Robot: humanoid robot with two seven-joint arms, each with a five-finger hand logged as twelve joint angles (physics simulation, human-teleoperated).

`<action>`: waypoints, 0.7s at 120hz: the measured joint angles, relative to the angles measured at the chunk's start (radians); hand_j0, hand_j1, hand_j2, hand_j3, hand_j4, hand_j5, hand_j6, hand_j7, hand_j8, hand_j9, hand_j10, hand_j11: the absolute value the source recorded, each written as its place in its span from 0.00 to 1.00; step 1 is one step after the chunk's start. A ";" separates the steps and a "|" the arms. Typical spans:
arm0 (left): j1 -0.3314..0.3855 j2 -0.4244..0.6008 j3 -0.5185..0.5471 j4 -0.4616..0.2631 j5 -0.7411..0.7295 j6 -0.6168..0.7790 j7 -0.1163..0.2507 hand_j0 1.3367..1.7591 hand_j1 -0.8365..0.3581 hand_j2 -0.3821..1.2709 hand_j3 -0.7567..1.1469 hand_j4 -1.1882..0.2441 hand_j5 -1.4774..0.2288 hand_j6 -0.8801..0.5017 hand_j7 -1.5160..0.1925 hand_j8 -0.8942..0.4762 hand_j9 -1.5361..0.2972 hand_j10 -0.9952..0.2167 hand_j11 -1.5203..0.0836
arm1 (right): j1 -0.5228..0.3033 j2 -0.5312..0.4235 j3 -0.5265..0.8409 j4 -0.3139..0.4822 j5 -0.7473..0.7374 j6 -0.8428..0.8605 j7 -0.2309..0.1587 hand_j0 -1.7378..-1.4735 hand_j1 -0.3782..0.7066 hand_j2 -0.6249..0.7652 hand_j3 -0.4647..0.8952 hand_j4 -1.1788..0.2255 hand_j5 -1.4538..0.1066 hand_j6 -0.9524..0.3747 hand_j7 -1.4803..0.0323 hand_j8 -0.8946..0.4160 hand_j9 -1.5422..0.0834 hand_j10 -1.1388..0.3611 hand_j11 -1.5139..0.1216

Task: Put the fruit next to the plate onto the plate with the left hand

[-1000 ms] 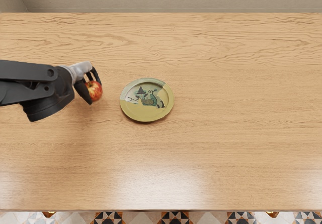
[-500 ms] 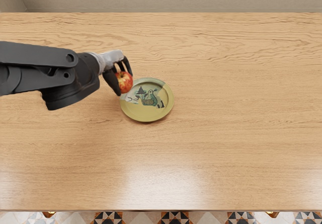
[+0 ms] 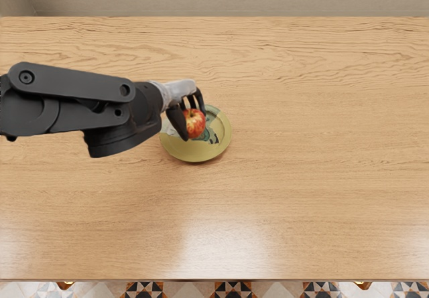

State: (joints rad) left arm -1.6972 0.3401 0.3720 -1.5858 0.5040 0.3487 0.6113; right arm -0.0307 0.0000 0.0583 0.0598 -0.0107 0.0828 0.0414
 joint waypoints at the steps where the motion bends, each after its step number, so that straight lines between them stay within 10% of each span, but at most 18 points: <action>1: 0.001 -0.001 0.000 0.001 0.000 0.000 0.000 0.75 0.46 0.38 0.40 0.44 0.37 0.35 0.39 0.30 0.39 0.31 0.44 | 0.000 0.000 0.000 0.000 0.000 0.000 0.000 0.30 0.07 0.44 0.34 0.81 0.90 0.69 0.95 0.65 0.92 0.73 0.90; 84: 0.071 -0.059 0.007 0.117 -0.002 0.004 0.000 0.75 0.48 0.37 0.40 0.43 0.37 0.34 0.40 0.29 0.39 0.31 0.43 | 0.000 0.000 0.000 0.000 0.000 0.000 0.000 0.30 0.07 0.44 0.34 0.81 0.90 0.69 0.95 0.65 0.92 0.73 0.90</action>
State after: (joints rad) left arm -1.6260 0.2807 0.3791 -1.4692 0.5017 0.3527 0.6112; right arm -0.0307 0.0000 0.0583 0.0598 -0.0107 0.0828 0.0414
